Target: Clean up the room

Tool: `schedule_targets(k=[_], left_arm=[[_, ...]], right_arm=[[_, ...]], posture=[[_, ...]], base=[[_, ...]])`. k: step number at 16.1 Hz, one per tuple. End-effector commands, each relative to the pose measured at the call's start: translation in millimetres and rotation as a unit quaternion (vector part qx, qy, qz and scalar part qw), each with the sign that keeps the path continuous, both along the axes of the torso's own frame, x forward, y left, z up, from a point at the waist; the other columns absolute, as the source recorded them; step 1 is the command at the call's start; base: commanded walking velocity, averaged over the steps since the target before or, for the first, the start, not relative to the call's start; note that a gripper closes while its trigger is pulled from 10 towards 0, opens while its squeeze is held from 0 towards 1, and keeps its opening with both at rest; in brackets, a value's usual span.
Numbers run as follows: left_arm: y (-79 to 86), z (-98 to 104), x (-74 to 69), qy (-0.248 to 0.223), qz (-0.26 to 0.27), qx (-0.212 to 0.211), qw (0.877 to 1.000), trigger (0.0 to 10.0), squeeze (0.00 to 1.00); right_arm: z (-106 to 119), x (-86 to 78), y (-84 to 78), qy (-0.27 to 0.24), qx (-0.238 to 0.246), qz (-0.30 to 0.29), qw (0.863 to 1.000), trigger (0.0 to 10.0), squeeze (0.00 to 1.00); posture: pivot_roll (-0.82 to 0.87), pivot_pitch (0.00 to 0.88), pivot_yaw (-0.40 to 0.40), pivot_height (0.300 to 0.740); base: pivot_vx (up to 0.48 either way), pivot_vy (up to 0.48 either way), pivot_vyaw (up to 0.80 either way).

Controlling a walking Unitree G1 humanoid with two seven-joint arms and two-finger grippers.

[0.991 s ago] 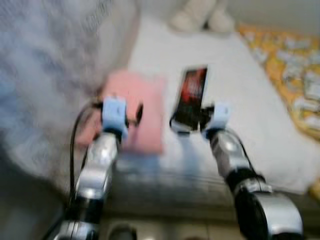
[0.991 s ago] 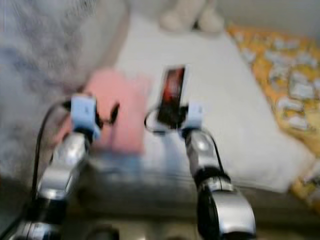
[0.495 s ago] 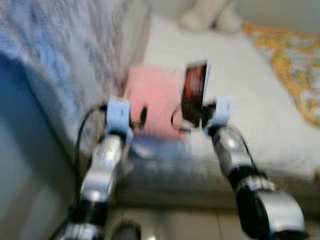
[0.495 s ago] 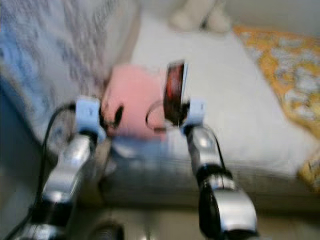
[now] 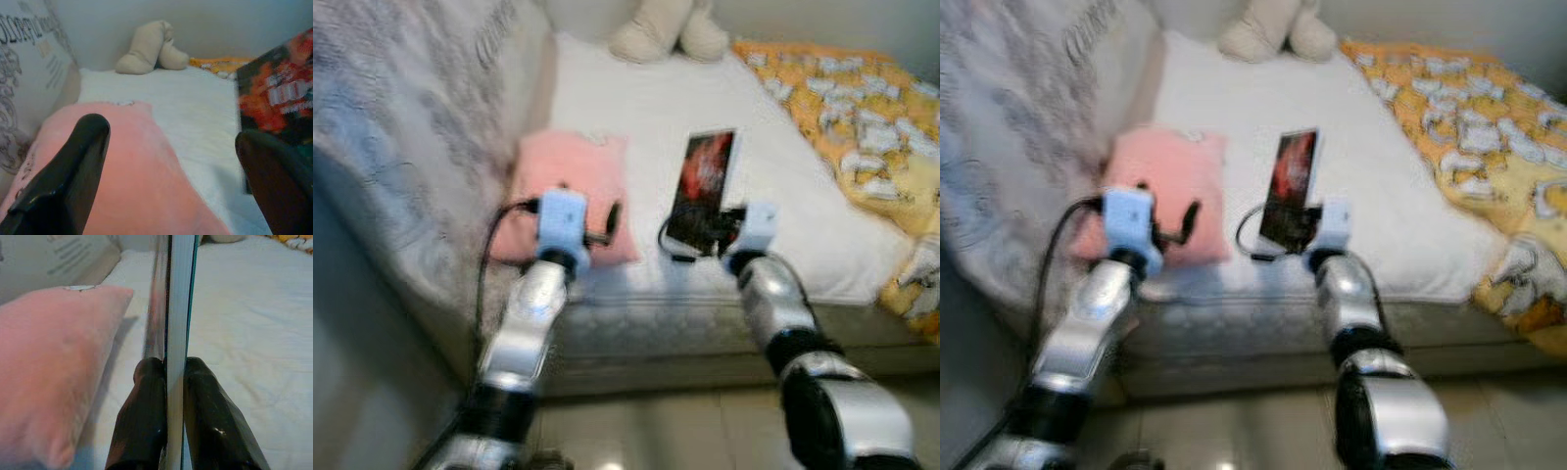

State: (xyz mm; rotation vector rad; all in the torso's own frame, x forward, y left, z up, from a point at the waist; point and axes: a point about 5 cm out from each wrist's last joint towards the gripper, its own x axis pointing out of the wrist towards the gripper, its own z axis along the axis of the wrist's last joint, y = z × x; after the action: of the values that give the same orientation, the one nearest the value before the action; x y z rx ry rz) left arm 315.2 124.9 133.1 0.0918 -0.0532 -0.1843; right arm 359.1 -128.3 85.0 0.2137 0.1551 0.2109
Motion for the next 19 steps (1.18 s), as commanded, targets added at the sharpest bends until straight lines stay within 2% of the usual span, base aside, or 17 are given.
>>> schedule_targets(k=[1, 6, 9, 13, 17, 19], left_arm=[[-12.4, 6, 1.8, -0.009, -0.018, -0.014, 1.0, 10.0, 0.0], [-8.2, 4, 2.7, 0.004, 0.005, -0.035, 0.999, 10.0, 0.0], [-4.7, 2, 4.0, 0.013, 0.026, -0.049, 0.998, 10.0, 0.0], [-0.7, 1, 4.9, 0.015, 0.049, -0.054, 0.997, 10.0, 0.0], [-1.5, 1, -0.1, 0.014, 0.05, -0.036, 0.998, 10.0, 0.0], [-0.9, 1, -1.5, 0.016, 0.054, -0.027, 0.998, 10.0, 0.0]], right_arm=[[13, 6.1, -10.4, -0.028, -0.005, -0.014, 0.999, 0.0, 0.0], [14, 6.9, -9.5, -0.03, -0.006, -0.011, 0.999, 0.0, 0.0], [17, 8.8, -6.2, -0.032, -0.005, -0.003, 0.999, 0.0, 0.0], [22, 12.1, 1.6, -0.032, -0.007, 0.016, 0.999, 0.0, 0.0], [48, 25.8, 23.5, -0.05, -0.008, 0.061, 0.997, 0.0, 0.0], [52, 28.1, 24.6, -0.05, -0.009, 0.061, 0.997, 0.0, 0.0]], posture=[[0.15, 0.0, -0.066, 0.74], [0.15, 0.0, -0.073, 0.74], [0.16, 0.0, -0.079, 0.74], [0.16, 0.0, -0.082, 0.74], [0.2, 0.0, -0.086, 0.74], [0.21, 0.0, -0.096, 0.74]], base=[[0.405, -0.255, 0.0], [0.475, 0.0, 0.0], [0.34, 0.329, 0.0], [0.0, 0.474, 0.0], [0.0, 0.0, 0.0], [0.0, 0.0, 0.0]])
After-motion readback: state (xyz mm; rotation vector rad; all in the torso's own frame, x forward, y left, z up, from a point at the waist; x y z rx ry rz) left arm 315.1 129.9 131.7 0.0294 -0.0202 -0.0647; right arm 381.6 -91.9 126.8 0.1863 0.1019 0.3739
